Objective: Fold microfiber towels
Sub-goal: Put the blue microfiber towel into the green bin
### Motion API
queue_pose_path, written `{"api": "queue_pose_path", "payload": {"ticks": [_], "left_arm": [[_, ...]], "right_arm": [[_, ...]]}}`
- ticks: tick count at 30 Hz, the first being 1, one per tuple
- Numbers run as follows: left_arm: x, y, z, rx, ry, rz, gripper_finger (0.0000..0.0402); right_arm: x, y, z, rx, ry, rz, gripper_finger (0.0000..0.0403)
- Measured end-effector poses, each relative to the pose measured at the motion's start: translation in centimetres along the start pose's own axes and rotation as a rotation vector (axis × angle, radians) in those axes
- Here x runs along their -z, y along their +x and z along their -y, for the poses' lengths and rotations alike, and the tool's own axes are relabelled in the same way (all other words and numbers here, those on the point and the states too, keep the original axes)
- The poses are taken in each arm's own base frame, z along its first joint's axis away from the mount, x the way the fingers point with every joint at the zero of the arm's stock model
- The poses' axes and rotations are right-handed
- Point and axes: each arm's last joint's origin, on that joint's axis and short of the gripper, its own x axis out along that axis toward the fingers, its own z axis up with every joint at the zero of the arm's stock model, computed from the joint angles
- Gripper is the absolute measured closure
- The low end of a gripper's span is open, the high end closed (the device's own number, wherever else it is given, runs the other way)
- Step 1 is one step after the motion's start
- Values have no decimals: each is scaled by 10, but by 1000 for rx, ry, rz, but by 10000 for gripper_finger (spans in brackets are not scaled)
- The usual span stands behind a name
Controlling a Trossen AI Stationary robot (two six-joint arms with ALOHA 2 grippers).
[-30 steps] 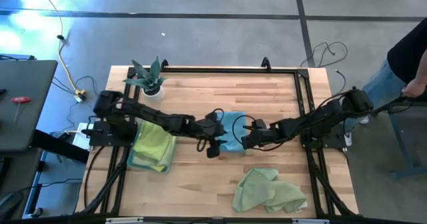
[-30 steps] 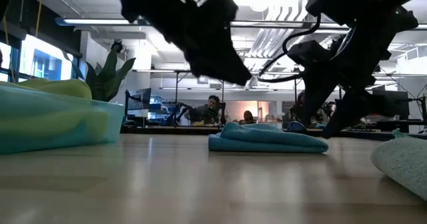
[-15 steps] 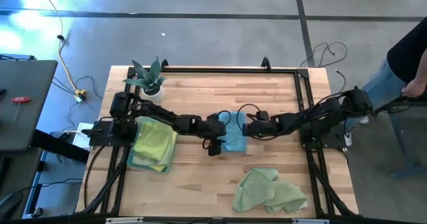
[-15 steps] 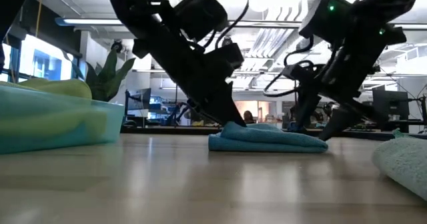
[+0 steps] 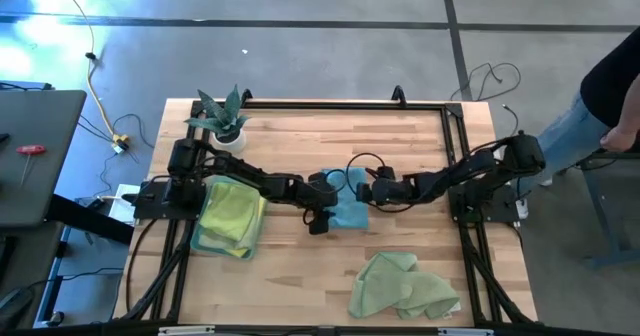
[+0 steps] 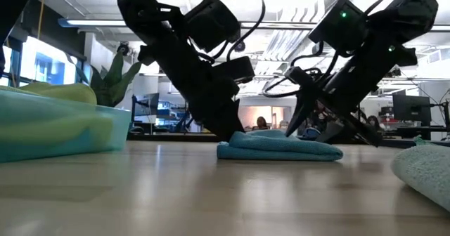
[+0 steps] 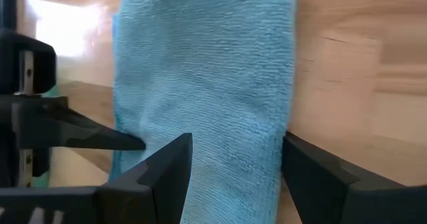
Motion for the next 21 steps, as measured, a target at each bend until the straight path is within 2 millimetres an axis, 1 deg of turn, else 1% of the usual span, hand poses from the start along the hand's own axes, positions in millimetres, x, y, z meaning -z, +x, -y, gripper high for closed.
{"api": "queue_pose_path", "payload": {"ticks": [8,12,17,19,21], "left_arm": [[0,0,-2,-1,15,-1,225],[0,0,-2,-2,15,-3,225],[1,0,-2,-3,15,-7,225],[1,0,-2,-3,15,-8,225],[1,0,-2,-3,15,-8,225]], "right_arm": [[-1,3,-1,-14,-81,1,187],[-1,7,1,-1,-82,-5,187],[0,11,0,-26,-90,-1,187],[0,11,0,-34,-114,0,192],[-1,12,0,-34,-122,-2,206]]}}
